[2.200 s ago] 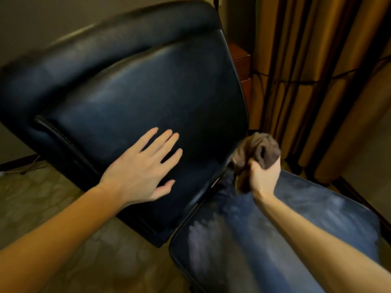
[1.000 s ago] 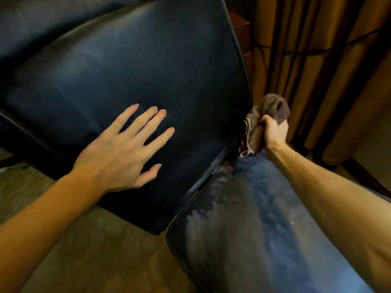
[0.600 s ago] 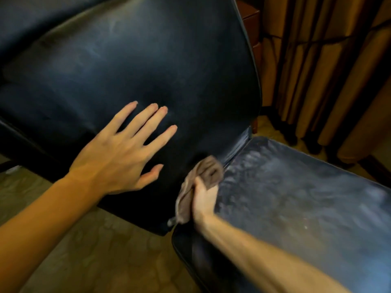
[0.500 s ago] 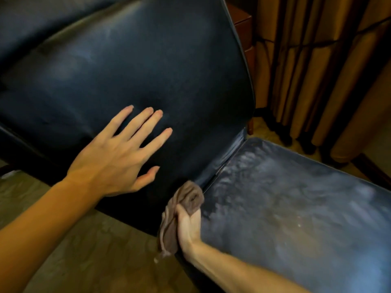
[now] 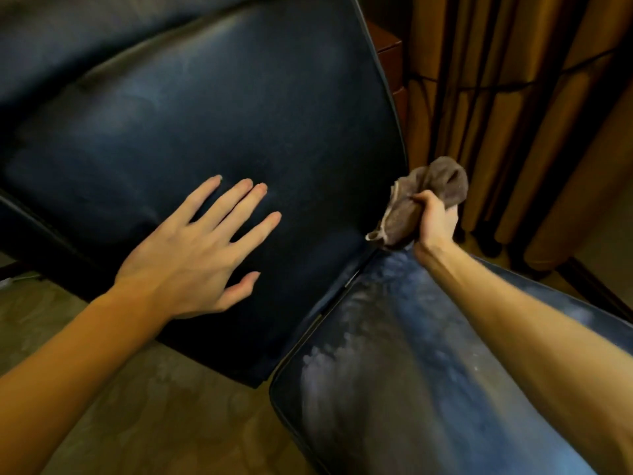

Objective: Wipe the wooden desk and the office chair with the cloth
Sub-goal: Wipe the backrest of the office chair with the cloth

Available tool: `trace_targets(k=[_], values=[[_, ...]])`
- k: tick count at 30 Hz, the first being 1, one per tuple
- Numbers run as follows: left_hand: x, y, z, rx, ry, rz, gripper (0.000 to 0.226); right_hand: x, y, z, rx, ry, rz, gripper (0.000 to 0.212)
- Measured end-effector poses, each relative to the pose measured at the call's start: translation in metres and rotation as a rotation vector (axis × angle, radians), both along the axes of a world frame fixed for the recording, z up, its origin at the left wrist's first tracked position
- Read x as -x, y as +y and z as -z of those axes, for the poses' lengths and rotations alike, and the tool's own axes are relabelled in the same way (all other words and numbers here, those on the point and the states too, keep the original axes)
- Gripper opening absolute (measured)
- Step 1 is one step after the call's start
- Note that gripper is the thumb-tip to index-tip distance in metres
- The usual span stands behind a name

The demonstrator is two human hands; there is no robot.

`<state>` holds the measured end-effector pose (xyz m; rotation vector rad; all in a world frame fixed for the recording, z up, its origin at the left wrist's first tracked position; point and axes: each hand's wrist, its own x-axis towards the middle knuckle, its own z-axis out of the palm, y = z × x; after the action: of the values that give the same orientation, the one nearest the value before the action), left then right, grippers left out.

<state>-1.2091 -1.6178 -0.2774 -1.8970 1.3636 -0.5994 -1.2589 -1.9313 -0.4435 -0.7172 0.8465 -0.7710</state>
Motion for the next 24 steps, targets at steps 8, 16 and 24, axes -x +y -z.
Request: trace_targets(k=[8, 16, 24], values=[[-0.006, -0.001, 0.002, -0.006, -0.015, 0.005, 0.081, -0.022, 0.057, 0.038, -0.124, 0.019, -0.056, 0.032], [-0.001, -0.001, 0.002, -0.019, -0.012, -0.004, 0.081, 0.041, 0.237, 0.055, -0.343, 0.099, -0.448, 0.036], [0.003, -0.002, -0.002, -0.021, -0.005, -0.011, 0.081, 0.044, 0.084, 0.033, 0.085, 0.220, -0.201, 0.070]])
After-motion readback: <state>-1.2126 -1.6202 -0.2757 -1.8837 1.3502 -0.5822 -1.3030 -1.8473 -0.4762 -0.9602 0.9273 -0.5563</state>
